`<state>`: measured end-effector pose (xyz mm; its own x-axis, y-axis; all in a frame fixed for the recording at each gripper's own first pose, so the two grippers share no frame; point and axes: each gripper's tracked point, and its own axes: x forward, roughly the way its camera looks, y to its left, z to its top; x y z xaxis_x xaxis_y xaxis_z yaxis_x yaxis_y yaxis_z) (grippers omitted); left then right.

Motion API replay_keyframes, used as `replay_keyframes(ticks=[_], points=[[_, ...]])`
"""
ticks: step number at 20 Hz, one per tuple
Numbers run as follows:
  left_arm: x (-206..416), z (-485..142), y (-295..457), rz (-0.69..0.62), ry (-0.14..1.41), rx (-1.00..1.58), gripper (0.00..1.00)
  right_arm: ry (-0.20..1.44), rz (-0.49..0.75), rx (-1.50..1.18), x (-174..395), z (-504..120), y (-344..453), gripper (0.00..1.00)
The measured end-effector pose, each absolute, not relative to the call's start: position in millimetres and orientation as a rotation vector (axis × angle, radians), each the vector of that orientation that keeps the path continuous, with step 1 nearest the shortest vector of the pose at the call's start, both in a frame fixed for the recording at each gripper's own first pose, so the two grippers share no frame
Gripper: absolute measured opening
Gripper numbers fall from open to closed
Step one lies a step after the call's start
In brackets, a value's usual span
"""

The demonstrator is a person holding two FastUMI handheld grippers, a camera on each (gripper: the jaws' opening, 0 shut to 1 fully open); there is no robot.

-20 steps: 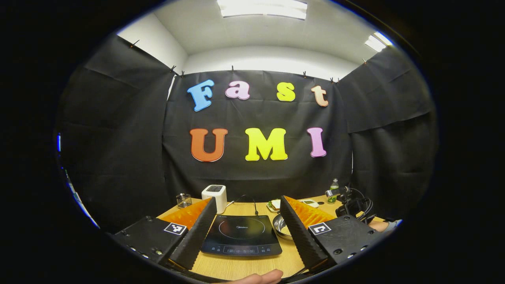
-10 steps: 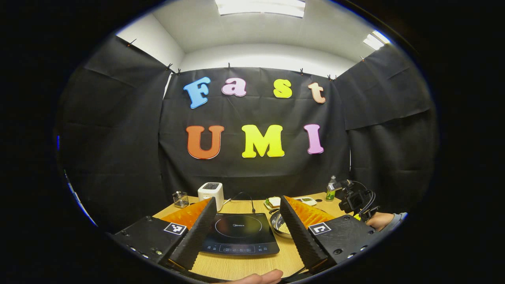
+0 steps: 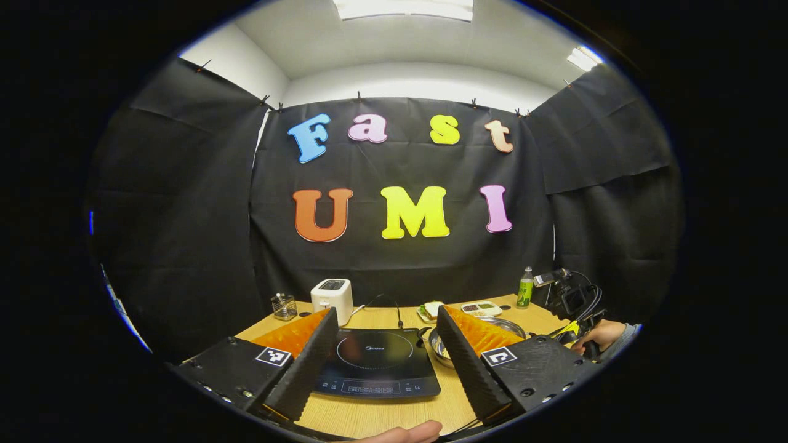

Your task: First push the handle of the pot to place it horizontally, then grasp the pot with both hands and set it on the induction cooktop.

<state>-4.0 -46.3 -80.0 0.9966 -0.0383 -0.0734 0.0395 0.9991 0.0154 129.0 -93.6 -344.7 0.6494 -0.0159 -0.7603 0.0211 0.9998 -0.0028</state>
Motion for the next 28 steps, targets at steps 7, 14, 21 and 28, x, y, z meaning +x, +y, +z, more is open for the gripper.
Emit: replay_keyframes(ticks=[7,14,21,28], points=[[9.2,-97.0,-42.9,-0.039,0.108,-0.005,0.96,0.834,-0.088,0.034,155.2,-352.9,-124.7,0.01],[15.0,-104.2,-48.9,-0.059,0.125,-0.006,0.96,0.797,-0.124,0.050,176.1,-355.6,-144.3,0.04],[45.3,-119.4,-62.3,-0.079,0.174,-0.017,0.96,0.756,-0.129,0.082,196.8,-351.4,-157.0,0.04],[98.3,-162.1,-94.7,-0.126,0.317,-0.068,0.96,0.611,-0.140,0.032,204.6,-298.7,-164.8,0.17]])
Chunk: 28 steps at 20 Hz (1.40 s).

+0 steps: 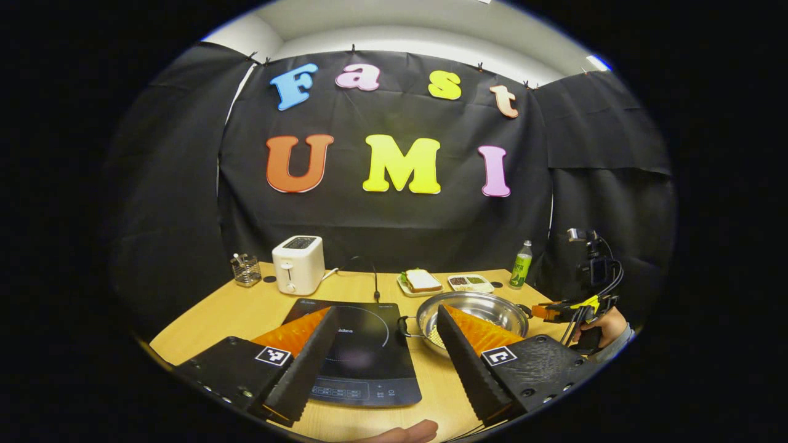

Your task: First push the handle of the pot to place it horizontally, then grasp the pot with both hands and set it on the induction cooktop.

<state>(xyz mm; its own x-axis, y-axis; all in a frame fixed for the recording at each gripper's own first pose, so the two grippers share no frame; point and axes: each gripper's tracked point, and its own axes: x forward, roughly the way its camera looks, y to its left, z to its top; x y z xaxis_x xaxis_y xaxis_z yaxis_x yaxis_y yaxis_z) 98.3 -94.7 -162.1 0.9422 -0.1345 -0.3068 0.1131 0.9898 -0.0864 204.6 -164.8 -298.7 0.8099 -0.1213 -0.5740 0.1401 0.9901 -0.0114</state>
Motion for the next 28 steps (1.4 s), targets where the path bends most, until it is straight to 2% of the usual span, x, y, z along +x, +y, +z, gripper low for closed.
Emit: replay_keyframes(ticks=[1,2,3,4,7,18,24,25,26,27,28], points=[[105.8,-167.1,-99.2,-0.132,0.336,-0.076,0.96,0.597,-0.137,0.021,203.0,-293.1,-164.8,0.27],[114.3,-172.4,-103.5,-0.136,0.351,-0.081,0.96,0.586,-0.139,0.010,201.1,-287.7,-165.4,0.53],[123.4,-178.0,-107.8,-0.140,0.366,-0.084,0.96,0.574,-0.139,0.002,199.9,-280.4,-165.7,0.67],[132.1,-185.3,-110.1,-0.140,0.383,-0.085,0.96,0.563,-0.146,0.008,200.7,-275.1,-166.5,0.92],[155.9,-210.8,-119.8,-0.143,0.447,-0.088,0.95,0.581,-0.151,0.049,193.4,-273.3,-167.0,0.96],[220.2,-299.4,-150.6,-0.185,0.680,-0.115,0.96,0.677,-0.172,0.085,207.2,-300.0,-175.7,0.96],[239.4,-334.4,-155.9,-0.193,0.743,-0.088,0.95,0.722,-0.137,0.102,229.6,-330.5,-172.2,0.96],[242.4,-337.3,-156.2,-0.191,0.746,-0.075,0.82,0.731,-0.133,0.101,232.9,-336.2,-172.6,0.96],[244.0,-342.9,-156.4,-0.190,0.756,-0.064,0.95,0.736,-0.133,0.101,236.2,-340.6,-173.8,0.96],[245.2,-347.4,-158.0,-0.189,0.766,-0.061,0.82,0.740,-0.133,0.103,238.9,-343.8,-174.1,0.96],[246.5,-350.3,-159.6,-0.193,0.772,-0.062,0.95,0.746,-0.127,0.105,240.9,-347.8,-173.2,0.96]])
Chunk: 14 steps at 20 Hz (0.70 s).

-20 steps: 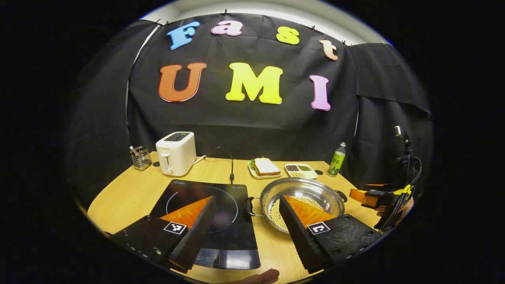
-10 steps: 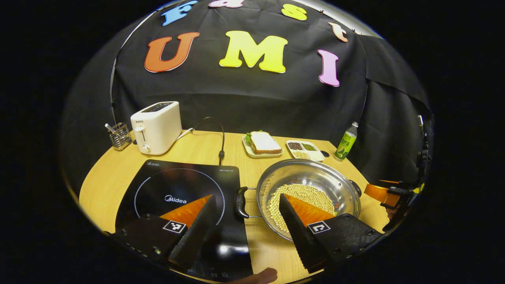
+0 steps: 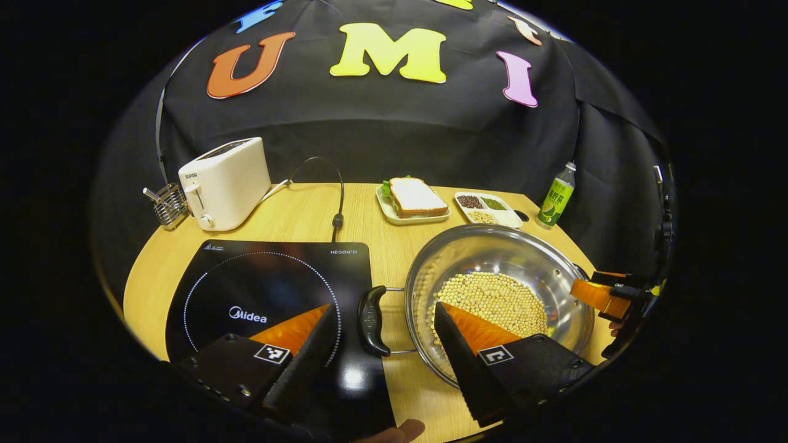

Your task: First push the handle of the pot to place it horizontally, then grasp the pot with both hands and set it on the induction cooktop.

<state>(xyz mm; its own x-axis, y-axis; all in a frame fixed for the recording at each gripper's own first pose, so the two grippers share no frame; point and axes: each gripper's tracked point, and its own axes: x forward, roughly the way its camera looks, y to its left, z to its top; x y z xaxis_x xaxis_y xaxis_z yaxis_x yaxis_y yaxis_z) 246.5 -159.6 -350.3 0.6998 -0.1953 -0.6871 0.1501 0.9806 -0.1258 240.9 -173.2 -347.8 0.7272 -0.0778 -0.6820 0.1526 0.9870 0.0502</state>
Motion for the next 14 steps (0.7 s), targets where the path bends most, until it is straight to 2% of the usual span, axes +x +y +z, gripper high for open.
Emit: replay_keyframes(ticks=[5,8,10,11,12,14], points=[[246.3,-364.7,-169.7,-0.205,0.819,-0.055,0.90,0.750,-0.103,0.110,251.2,-358.0,-171.7,0.95],[247.5,-367.7,-170.5,-0.176,0.823,-0.038,0.86,0.786,-0.085,0.169,249.6,-370.9,-163.3,0.84],[248.4,-370.3,-163.2,-0.143,0.826,-0.023,0.90,0.786,-0.100,0.186,248.5,-373.0,-165.0,0.86],[252.9,-372.0,-160.3,-0.133,0.822,-0.030,0.72,0.778,-0.117,0.187,248.8,-372.2,-168.9,0.80],[250.3,-371.2,-162.6,-0.129,0.827,-0.037,0.63,0.775,-0.119,0.198,247.8,-371.9,-168.1,0.77],[250.8,-372.1,-161.4,-0.128,0.822,-0.029,0.60,0.773,-0.124,0.212,247.4,-371.8,-168.9,0.73]])
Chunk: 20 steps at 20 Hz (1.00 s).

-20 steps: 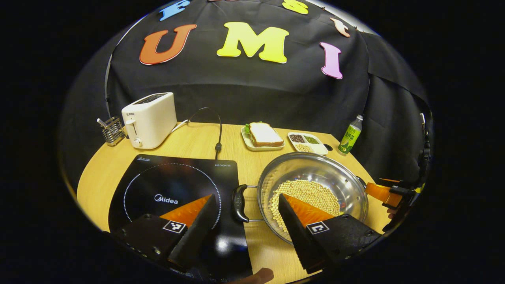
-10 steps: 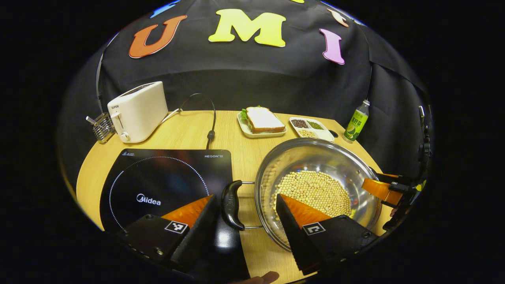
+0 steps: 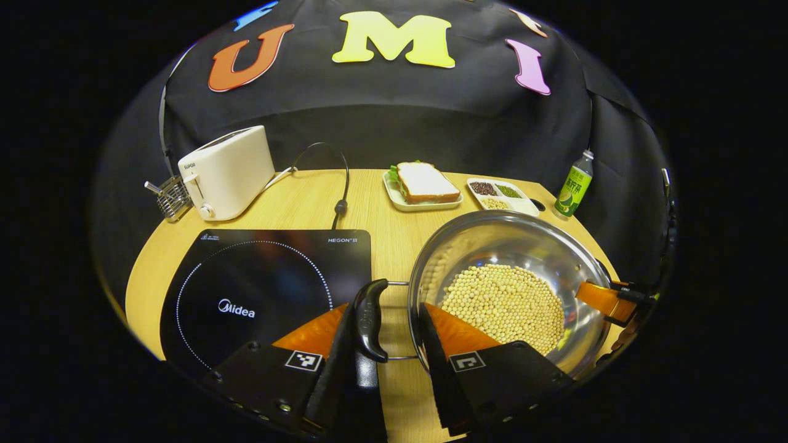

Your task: First push the handle of the pot to place it horizontally, then grasp the pot with both hands and set it on the induction cooktop.

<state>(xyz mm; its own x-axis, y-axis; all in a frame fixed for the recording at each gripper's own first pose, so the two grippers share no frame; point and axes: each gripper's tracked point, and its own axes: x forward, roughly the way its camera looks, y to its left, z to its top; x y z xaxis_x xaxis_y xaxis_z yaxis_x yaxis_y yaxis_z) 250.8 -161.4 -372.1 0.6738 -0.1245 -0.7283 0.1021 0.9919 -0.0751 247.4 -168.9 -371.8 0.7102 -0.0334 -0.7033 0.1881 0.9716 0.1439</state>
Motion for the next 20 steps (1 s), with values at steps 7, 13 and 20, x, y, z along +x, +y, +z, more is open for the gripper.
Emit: replay_keyframes(ticks=[7,13,20], points=[[241.6,-370.0,-172.0,-0.135,0.815,-0.031,0.54,0.762,-0.194,0.214,237.2,-367.6,-182.2,0.64],[226.7,-354.6,-172.3,-0.143,0.791,-0.038,0.55,0.748,-0.208,0.249,221.5,-353.7,-181.3,0.58],[204.1,-312.3,-149.1,-0.149,0.709,-0.077,0.52,0.719,-0.212,0.257,197.3,-312.1,-156.7,0.56]])
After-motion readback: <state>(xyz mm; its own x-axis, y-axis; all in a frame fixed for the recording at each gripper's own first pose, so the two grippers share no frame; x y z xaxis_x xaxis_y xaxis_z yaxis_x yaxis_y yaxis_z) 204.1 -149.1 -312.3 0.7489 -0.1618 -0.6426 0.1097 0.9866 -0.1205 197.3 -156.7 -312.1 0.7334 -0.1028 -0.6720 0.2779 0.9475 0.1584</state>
